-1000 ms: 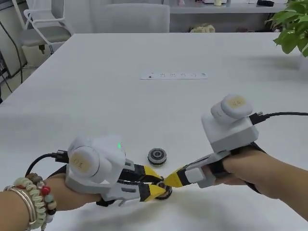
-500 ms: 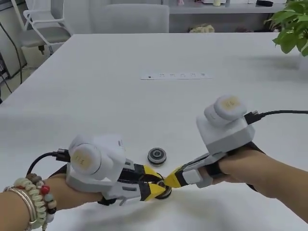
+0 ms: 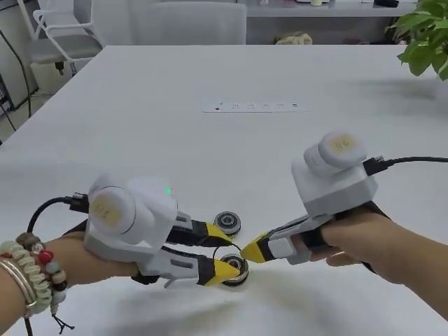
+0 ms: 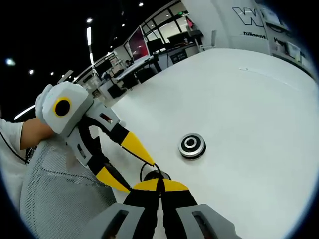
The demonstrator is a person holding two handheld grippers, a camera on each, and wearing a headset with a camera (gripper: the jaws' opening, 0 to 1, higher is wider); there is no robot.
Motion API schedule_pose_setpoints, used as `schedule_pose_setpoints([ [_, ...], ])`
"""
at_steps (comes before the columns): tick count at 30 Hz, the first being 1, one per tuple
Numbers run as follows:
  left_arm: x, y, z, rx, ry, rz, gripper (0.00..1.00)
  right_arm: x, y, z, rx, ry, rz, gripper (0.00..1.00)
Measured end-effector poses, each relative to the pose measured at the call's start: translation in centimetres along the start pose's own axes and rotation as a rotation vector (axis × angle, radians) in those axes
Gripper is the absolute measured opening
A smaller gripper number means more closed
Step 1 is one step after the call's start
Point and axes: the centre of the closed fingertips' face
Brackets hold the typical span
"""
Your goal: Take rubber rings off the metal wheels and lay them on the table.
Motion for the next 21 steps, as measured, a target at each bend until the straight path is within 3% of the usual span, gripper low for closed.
schedule_pose_setpoints([
  [3,-0.2,-0.9,0.7,-0.016,0.006,-0.008,0.25,-0.2,-0.1,0.4,-0.011,0.009,-0.002,0.0],
  [6,-0.5,-1.7,1.6,-0.023,0.014,-0.019,0.36,-0.2,-0.4,0.9,-0.025,0.012,-0.007,0.0],
  [8,-1.5,-1.9,2.2,-0.015,0.057,-0.033,0.44,0.0,-0.7,1.3,-0.039,0.015,-0.004,0.0],
  [13,-2.2,-2.2,3.5,0.008,0.084,-0.04,0.54,0.0,-1.3,2.1,-0.069,0.034,0.011,0.0],
  [16,-2.5,-2.2,4.2,0.007,0.081,-0.017,0.64,0.2,-1.5,2.4,-0.072,0.045,0.03,0.0],
  [21,-2.4,-2.5,6.3,-0.025,0.041,0.01,0.7,0.2,-1.7,2.5,-0.078,0.044,0.044,0.0],
])
Point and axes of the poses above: the centre of the closed fingertips' face, and the gripper's own axes: z roughly backward along the fingers, x roughly to its left, y roughly out of its underside, and after that the axes turned 14 degrees about x, right-handed
